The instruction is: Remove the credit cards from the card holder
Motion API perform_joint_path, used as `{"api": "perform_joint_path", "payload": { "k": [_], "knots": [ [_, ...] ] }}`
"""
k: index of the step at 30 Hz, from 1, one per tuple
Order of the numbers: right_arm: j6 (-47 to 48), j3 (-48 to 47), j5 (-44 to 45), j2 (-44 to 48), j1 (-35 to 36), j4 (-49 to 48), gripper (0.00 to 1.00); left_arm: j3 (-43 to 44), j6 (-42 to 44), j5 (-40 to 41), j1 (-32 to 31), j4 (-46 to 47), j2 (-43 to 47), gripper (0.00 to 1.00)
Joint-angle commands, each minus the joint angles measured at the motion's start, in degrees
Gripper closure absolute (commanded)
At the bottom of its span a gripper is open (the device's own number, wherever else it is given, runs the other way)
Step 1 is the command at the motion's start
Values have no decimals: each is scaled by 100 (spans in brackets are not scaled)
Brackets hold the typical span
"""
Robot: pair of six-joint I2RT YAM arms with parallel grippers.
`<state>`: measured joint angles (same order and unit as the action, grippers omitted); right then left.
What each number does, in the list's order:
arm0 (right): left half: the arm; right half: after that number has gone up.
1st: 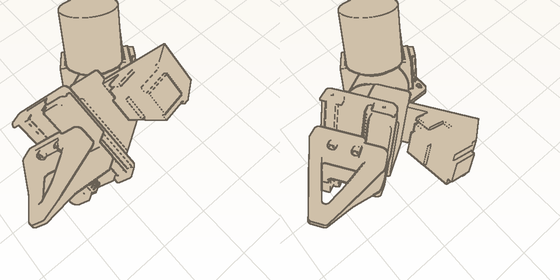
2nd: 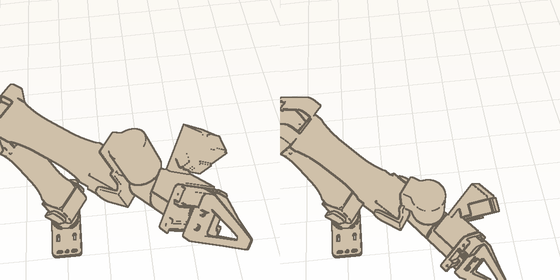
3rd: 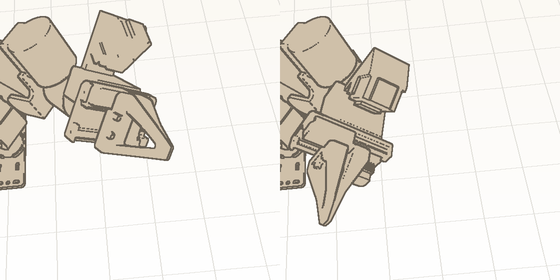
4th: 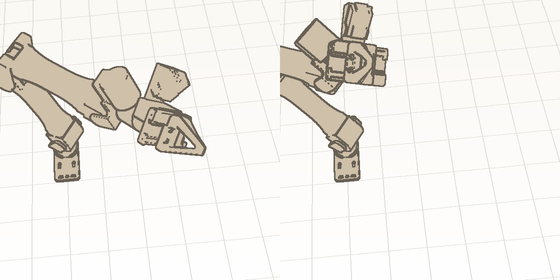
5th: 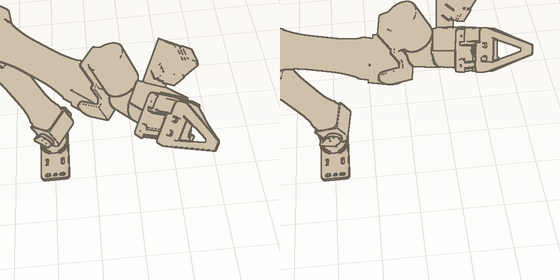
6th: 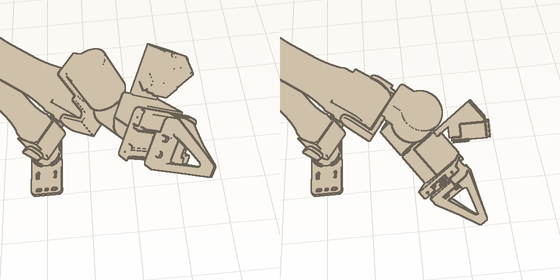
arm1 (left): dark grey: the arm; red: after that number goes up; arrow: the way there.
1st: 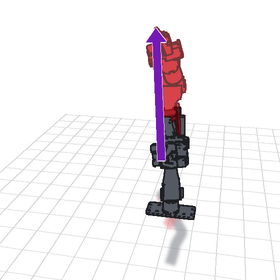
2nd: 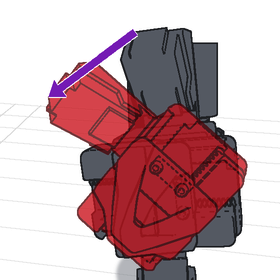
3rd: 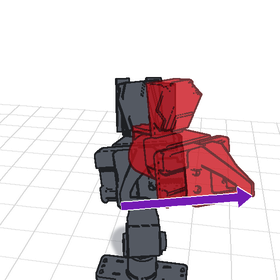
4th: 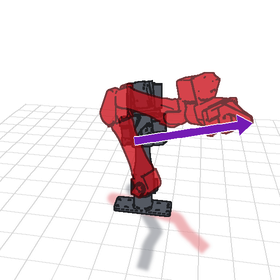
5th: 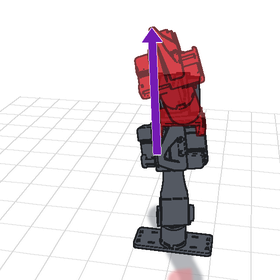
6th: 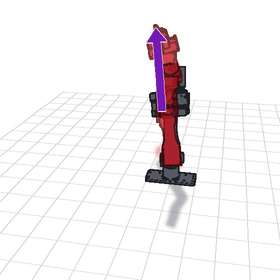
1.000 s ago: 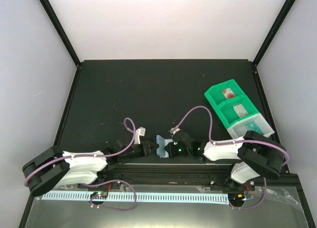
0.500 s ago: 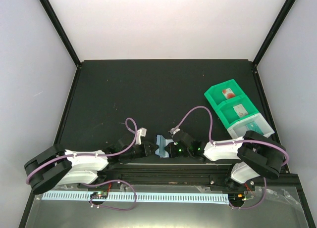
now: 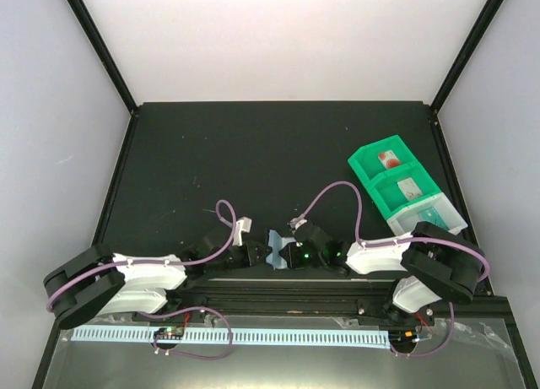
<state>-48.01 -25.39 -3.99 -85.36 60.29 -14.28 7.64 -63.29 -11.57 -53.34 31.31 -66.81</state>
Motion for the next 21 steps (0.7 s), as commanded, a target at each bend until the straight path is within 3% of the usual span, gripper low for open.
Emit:
{"api": "perform_joint_path", "payload": {
  "k": [1,6,10,21],
  "knots": [
    [-66,60,2,-126,-1,-312,89,330,208,-27,-116,-115,-289,90],
    [-62,51,-5,-136,-4,-285,89,538,275,-17,-167,-293,-476,85],
    [-84,69,12,-115,0,-285,89,581,298,115,-201,-520,-397,98],
    [-56,149,189,527,0,39,80,680,362,610,-288,-1344,173,99]
  ]
}}
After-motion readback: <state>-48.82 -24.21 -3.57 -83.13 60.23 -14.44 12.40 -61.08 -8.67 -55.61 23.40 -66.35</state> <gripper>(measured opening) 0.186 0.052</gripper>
